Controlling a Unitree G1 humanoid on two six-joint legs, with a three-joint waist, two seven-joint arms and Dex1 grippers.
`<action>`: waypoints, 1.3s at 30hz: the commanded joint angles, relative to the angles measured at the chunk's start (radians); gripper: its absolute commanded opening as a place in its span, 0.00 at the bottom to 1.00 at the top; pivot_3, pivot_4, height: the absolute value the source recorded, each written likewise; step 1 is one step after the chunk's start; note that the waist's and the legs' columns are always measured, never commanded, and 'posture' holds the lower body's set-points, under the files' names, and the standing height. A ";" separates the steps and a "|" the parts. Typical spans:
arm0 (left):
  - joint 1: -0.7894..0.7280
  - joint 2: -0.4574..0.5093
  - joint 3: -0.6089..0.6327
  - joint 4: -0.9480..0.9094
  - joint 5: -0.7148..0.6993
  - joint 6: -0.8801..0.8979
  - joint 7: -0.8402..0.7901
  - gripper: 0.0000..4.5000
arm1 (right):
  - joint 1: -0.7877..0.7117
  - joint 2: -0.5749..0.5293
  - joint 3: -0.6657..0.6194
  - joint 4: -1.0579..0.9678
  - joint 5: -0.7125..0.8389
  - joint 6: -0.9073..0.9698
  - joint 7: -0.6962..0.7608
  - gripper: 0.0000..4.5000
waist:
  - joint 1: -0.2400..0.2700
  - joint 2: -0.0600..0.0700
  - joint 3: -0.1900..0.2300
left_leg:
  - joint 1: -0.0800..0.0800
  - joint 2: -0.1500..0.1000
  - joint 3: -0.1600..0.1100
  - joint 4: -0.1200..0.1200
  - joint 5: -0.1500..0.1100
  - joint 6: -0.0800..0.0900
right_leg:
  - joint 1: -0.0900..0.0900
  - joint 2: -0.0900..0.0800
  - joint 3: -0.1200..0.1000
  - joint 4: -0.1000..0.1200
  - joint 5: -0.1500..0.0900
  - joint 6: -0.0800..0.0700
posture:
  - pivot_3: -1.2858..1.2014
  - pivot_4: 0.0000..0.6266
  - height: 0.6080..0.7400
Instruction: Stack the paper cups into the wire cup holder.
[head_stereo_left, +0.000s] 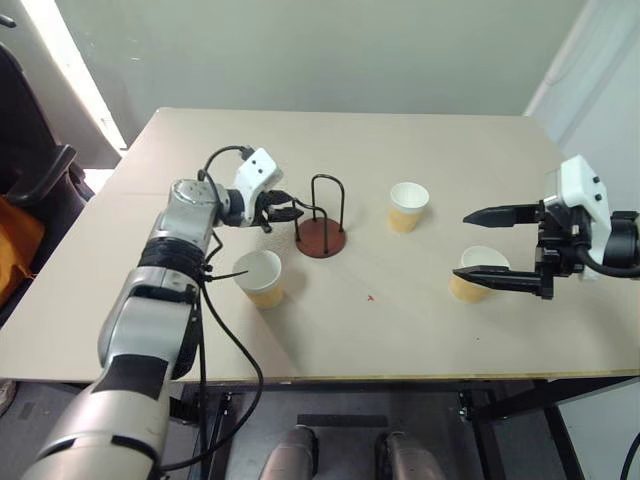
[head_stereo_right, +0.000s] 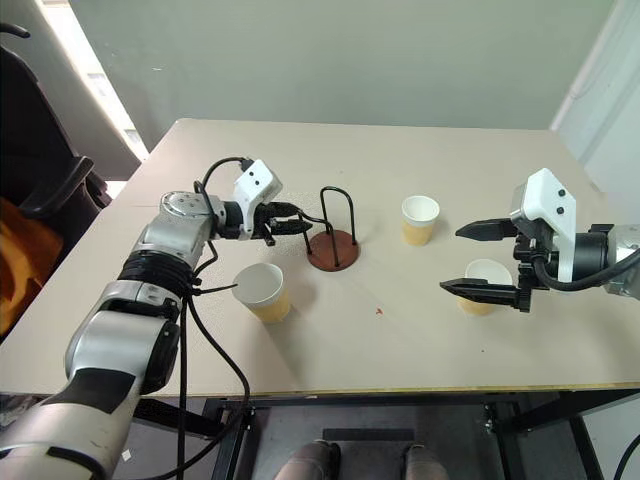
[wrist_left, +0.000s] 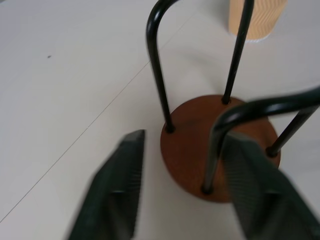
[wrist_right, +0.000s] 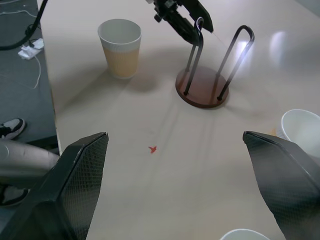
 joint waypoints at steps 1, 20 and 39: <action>-0.038 0.000 0.020 -0.002 0.003 -0.020 0.000 0.22 | 0.002 -0.019 -0.048 -0.029 0.016 -0.004 -0.020 1.00 | 0.000 0.000 0.000 | 0.000 0.000 0.000 0.001 0.000 0.000 | 0.000 0.000 0.001 0.000 0.000 0.001 | 0.52 0.24 1.00; 0.234 0.073 -0.085 -0.787 -0.279 0.289 -0.540 0.00 | 0.051 -0.141 0.042 0.040 -0.086 -0.134 0.122 1.00 | 0.004 0.002 -0.001 | -0.004 -0.001 0.003 0.014 -0.007 0.009 | 0.002 -0.002 0.002 -0.001 -0.001 0.006 | 0.52 0.24 1.00; 0.150 -0.122 -0.174 -0.471 -0.074 -0.041 -0.342 0.00 | 0.091 -0.138 0.045 -0.014 -0.072 -0.114 0.117 1.00 | 0.006 0.002 -0.001 | 0.001 -0.001 0.003 0.015 -0.013 0.020 | 0.010 -0.003 0.001 -0.005 0.003 0.006 | 0.52 0.24 1.00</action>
